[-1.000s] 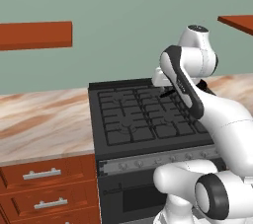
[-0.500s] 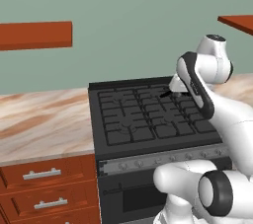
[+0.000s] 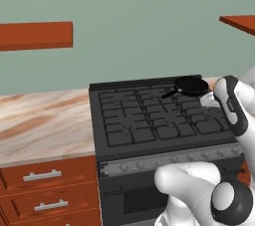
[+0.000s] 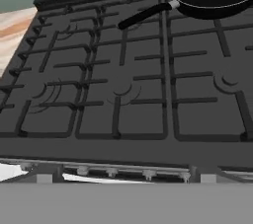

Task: Turn on the rear right burner of the stove.

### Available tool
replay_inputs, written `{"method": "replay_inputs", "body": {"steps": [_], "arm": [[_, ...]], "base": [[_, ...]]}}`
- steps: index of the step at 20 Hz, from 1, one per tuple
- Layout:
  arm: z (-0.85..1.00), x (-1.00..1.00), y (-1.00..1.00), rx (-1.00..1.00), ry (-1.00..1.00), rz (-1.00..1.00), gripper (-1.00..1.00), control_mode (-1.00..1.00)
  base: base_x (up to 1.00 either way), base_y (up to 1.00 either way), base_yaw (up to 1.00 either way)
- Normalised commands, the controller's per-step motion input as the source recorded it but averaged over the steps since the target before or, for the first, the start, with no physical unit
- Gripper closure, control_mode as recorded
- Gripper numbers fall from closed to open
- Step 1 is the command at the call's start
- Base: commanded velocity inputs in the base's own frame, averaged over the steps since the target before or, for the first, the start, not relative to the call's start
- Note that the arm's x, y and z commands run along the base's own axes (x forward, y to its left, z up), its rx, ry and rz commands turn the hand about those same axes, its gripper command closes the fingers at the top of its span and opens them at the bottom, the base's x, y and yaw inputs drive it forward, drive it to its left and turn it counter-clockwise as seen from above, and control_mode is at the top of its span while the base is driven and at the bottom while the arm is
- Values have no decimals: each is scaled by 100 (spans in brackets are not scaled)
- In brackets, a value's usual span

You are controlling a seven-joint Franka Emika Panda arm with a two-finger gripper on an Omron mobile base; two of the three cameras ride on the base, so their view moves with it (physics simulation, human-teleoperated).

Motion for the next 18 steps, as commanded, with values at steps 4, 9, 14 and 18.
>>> {"method": "replay_inputs", "body": {"steps": [4, 9, 14, 18], "arm": [[-76, -14, -93, -5, -26, 8, -100, -100], [-43, -43, -15, -15, -25, 5, -100, -100], [-76, -37, -11, -7, -59, 0, -100, -100], [-99, -26, -31, -11, -55, 0, -100, -100]], "base": [[0, 0, 0], [0, 0, 0], [0, 0, 0], [0, 0, 0]]}}
